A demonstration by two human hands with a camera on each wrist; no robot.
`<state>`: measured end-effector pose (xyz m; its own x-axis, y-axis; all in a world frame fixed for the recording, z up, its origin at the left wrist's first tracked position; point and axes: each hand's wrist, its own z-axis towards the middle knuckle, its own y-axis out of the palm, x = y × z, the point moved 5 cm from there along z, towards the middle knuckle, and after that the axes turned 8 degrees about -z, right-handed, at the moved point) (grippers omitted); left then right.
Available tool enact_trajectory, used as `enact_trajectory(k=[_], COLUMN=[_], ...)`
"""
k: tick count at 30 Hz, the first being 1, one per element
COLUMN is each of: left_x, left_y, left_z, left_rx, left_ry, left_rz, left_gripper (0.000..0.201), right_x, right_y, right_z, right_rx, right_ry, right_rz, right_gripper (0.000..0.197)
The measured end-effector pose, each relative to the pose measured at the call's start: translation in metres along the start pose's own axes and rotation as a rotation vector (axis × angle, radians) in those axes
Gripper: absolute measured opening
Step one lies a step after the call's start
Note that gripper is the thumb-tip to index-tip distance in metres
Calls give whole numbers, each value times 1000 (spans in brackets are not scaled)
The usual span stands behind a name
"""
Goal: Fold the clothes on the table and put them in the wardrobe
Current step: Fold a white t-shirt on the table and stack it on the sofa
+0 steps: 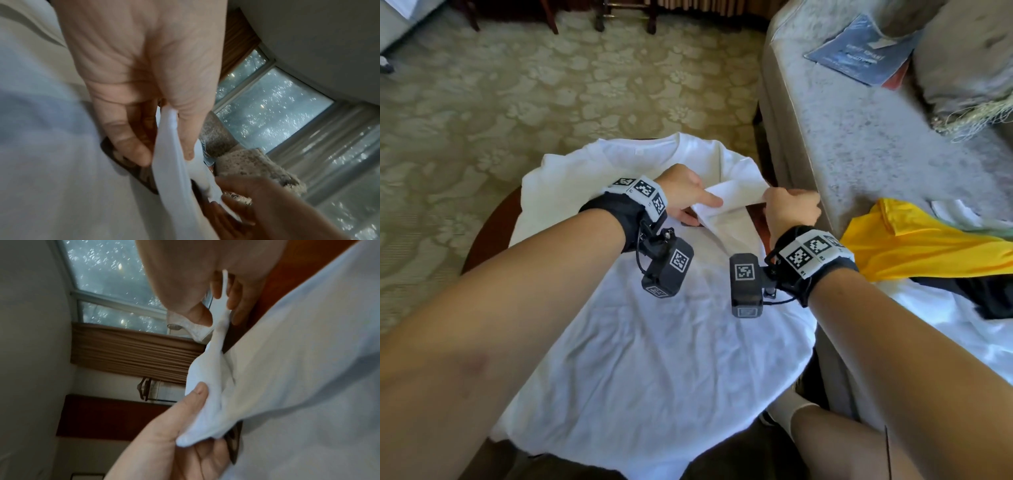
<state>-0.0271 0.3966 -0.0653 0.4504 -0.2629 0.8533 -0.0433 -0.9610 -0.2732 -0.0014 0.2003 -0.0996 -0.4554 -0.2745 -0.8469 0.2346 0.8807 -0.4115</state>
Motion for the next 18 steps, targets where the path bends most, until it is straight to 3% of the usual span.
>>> enact_trajectory(k=[4, 6, 11, 15, 18], left_x=[-2, 2, 2, 1, 0], left_y=[-1, -3, -11, -14, -14], left_z=[-2, -2, -2, -6, -11], left_rx=[1, 23, 57, 64, 56], left_ry=[52, 119, 138, 132, 131], left_rz=[65, 198, 231, 156, 76], left_gripper=[29, 35, 26, 25, 19], right_x=[-9, -7, -8, -20, -39], right_y=[7, 17, 27, 22, 16], right_z=[-21, -21, -22, -18, -25], right_rx=[-166, -223, -289, -231, -133], right_ry=[31, 11, 71, 0, -103], right_rz=[-201, -261, -216, -162, 65], right_gripper=[37, 40, 33, 15, 3])
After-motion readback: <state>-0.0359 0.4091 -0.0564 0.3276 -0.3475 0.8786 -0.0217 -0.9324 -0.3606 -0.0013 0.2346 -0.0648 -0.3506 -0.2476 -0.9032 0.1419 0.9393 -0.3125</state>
